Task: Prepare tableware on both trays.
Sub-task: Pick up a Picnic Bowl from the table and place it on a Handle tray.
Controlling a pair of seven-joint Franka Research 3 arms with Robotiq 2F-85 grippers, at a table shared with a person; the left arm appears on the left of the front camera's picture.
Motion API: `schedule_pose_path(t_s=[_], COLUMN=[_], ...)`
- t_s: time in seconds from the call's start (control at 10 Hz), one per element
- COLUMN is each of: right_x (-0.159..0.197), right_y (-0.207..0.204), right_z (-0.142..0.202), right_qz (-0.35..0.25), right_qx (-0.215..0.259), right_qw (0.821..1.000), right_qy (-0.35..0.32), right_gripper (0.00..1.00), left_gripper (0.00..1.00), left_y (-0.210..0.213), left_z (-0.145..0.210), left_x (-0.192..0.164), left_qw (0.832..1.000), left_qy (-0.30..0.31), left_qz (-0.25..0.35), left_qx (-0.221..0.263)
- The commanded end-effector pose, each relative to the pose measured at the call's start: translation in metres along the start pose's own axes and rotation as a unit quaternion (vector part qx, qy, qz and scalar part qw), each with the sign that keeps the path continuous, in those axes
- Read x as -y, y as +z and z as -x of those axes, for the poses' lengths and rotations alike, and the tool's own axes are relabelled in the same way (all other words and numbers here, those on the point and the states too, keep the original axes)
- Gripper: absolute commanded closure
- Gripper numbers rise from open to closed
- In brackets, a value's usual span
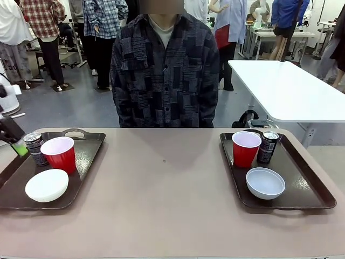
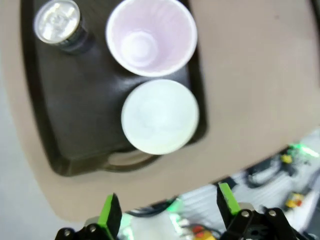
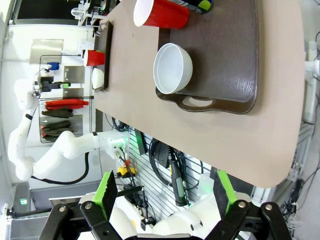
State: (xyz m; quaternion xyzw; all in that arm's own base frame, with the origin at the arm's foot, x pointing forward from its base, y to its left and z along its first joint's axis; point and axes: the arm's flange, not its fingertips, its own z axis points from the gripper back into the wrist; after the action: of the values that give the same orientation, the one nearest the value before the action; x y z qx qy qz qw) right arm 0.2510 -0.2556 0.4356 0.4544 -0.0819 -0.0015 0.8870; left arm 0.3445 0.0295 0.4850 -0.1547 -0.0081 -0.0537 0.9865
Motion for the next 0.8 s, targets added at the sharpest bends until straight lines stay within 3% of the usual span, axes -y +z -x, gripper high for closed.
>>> schedule_pose_path(t_s=[0.0, 0.3, 0.7], right_x=[0.001, 0.001, 0.001], right_y=[-0.001, -0.001, -0.001], right_z=[0.000, 0.000, 0.000], right_qz=[-0.009, -0.009, -0.009], right_qx=[0.005, 0.005, 0.005], right_qw=[1.000, 1.000, 1.000], right_qy=[0.002, 0.002, 0.002], right_gripper=[0.00, 0.00, 0.00], left_gripper=[0.00, 0.00, 0.00], left_y=[0.035, 0.067, 0.069], left_z=[-0.003, -0.007, -0.023], left_x=[-0.037, -0.100, -0.173], left_qw=[0.992, 0.966, 0.949], left_qy=[0.012, -0.043, -0.033], left_qz=[0.128, 0.251, 0.306], left_qx=[0.001, 0.044, 0.071])
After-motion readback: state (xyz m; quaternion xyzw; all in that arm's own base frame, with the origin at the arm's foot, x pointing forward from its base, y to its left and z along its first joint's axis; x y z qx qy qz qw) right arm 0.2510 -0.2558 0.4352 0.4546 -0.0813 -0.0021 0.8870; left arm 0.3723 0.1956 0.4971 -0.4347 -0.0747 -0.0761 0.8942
